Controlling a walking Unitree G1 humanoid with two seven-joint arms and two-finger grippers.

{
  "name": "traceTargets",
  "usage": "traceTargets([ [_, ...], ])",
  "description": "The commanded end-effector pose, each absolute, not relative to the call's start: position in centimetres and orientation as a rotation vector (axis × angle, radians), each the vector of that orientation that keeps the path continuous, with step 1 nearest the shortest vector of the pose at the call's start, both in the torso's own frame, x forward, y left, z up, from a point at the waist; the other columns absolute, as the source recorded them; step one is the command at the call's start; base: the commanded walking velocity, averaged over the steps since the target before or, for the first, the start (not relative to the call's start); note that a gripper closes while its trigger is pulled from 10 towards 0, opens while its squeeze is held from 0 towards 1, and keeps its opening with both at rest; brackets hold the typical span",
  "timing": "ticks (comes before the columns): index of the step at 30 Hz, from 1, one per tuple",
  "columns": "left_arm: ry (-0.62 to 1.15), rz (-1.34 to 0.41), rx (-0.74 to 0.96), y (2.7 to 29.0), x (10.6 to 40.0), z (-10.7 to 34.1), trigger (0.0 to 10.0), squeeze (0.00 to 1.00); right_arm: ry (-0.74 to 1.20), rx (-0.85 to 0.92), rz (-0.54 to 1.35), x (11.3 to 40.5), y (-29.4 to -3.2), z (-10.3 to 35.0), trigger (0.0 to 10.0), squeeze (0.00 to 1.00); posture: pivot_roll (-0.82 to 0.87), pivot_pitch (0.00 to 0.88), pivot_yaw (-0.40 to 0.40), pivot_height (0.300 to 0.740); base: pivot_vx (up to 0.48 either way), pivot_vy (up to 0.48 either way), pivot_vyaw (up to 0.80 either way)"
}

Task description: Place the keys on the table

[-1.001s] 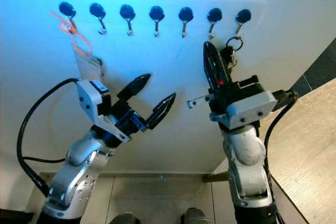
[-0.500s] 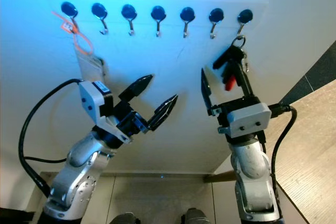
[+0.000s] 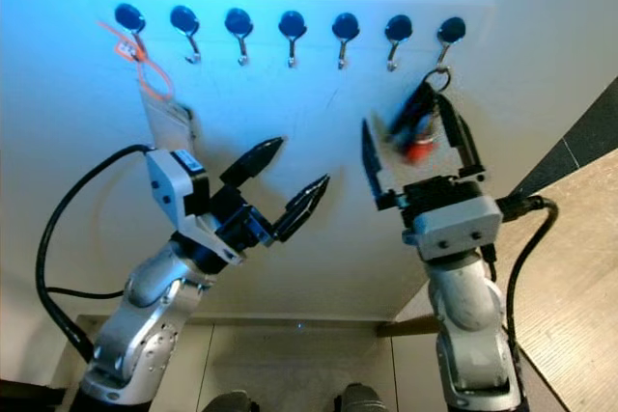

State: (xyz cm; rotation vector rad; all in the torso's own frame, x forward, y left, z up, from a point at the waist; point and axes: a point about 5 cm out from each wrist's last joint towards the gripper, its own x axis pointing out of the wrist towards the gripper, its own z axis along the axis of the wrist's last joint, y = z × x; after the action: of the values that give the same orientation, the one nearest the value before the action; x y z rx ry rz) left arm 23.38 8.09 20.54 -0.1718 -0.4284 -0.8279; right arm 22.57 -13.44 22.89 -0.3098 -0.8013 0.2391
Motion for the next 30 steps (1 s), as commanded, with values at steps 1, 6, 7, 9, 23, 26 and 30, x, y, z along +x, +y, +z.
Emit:
traceTargets([
  [1, -0.425, -0.836, -0.168, 8.0, 23.3, 20.3, 10.0, 0.0, -0.817, -0.317, 0.255, 22.1, -13.0, 23.1, 10.0, 0.0, 0.0, 0.1, -0.02, 0.74, 0.0, 0.0, 0.0],
  [6, -0.425, -0.841, -0.168, 8.0, 23.3, 20.3, 10.0, 0.0, -0.801, -0.408, 0.117, 21.7, -14.9, 23.0, 10.0, 0.0, 0.0, 0.106, -0.014, 0.74, 0.0, 0.0, 0.0],
  [7, -0.425, -0.841, -0.168, 8.0, 23.3, 20.3, 10.0, 0.0, -0.801, -0.408, 0.117, 21.7, -14.9, 23.0, 10.0, 0.0, 0.0, 0.106, -0.014, 0.74, 0.0, 0.0, 0.0],
  [9, -0.423, -0.843, -0.169, 8.0, 23.3, 20.3, 10.0, 0.0, -0.792, -0.417, 0.087, 21.7, -15.5, 22.9, 10.0, 0.0, 0.0, 0.109, -0.008, 0.74, 0.0, 0.0, 0.0],
  [23, -0.421, -0.858, -0.17, 7.8, 23.8, 20.2, 10.0, 0.0, -0.717, -0.319, 0.097, 23.7, -16.2, 21.6, 10.0, 0.0, -0.01, 0.108, 0.007, 0.74, 0.0, 0.0, 0.0],
  [26, -0.424, -0.854, -0.171, 7.8, 23.9, 20.3, 10.0, 0.0, -0.714, -0.29, 0.135, 24.0, -15.9, 21.5, 10.0, 0.0, -0.01, 0.107, 0.003, 0.74, 0.0, 0.0, 0.0],
  [30, -0.429, -0.849, -0.171, 7.9, 23.8, 20.3, 10.0, 0.0, -0.706, -0.25, 0.191, 24.1, -15.2, 21.3, 10.0, 0.0, 0.0, 0.108, 0.0, 0.74, 0.0, 0.0, 0.0],
])
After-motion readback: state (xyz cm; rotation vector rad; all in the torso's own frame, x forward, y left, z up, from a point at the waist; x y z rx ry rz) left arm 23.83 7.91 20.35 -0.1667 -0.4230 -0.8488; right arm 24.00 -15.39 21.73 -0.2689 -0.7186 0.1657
